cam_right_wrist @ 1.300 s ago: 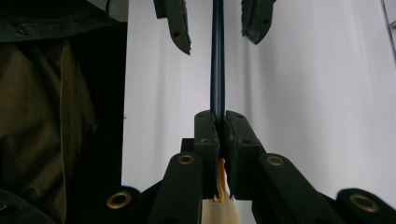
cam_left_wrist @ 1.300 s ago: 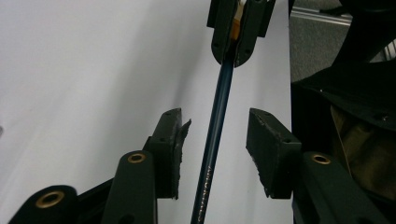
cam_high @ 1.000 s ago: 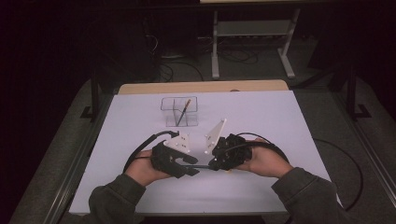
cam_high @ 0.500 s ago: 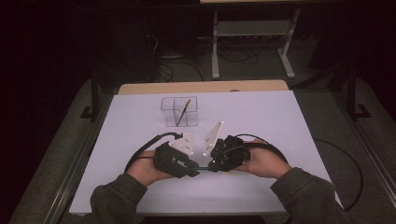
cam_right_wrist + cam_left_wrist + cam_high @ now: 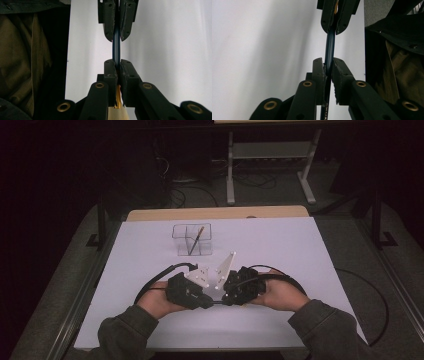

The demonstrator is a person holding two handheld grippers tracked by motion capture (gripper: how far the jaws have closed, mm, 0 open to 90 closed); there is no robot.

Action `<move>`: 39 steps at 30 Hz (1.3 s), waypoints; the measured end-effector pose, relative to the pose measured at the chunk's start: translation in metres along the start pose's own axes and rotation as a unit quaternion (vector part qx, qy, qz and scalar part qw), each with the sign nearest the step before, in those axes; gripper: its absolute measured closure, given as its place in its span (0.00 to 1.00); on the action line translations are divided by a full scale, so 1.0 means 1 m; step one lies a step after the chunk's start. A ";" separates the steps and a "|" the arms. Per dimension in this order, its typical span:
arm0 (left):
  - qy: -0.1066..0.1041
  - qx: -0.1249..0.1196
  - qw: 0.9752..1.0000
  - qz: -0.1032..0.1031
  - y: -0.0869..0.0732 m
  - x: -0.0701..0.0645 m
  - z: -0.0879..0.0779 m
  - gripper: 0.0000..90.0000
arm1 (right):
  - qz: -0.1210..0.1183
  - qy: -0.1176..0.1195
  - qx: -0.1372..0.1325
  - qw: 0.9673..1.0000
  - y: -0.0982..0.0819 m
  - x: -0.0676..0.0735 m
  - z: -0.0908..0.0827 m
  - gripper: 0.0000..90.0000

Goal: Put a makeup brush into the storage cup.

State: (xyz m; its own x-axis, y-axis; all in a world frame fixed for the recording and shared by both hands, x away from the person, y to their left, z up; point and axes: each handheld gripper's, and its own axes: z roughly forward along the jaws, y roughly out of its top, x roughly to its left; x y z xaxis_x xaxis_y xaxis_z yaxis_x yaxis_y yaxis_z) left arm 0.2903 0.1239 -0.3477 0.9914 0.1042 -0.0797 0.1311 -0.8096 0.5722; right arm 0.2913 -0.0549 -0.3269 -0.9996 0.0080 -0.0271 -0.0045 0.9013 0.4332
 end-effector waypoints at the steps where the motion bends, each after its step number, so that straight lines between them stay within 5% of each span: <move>1: -0.001 0.001 1.000 0.002 0.000 0.000 0.000 0.90 | -0.004 -0.002 0.001 1.000 0.000 0.000 0.000 0.93; 14: -0.005 0.003 1.000 0.012 -0.001 0.000 0.001 0.93 | -0.021 -0.017 0.007 1.000 0.000 0.001 0.001 0.91; 39: 0.011 -0.019 1.000 -0.006 -0.014 0.003 -0.008 0.93 | 0.057 -0.009 -0.059 0.997 -0.019 -0.018 -0.011 0.62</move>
State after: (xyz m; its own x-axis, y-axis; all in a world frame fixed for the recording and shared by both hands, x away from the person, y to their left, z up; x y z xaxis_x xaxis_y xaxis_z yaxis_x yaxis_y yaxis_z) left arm 0.2913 0.1399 -0.3495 0.9896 0.1260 -0.0688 0.1419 -0.7857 0.6021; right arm 0.3093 -0.0764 -0.3249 -0.9931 0.1166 0.0132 0.1053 0.8363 0.5380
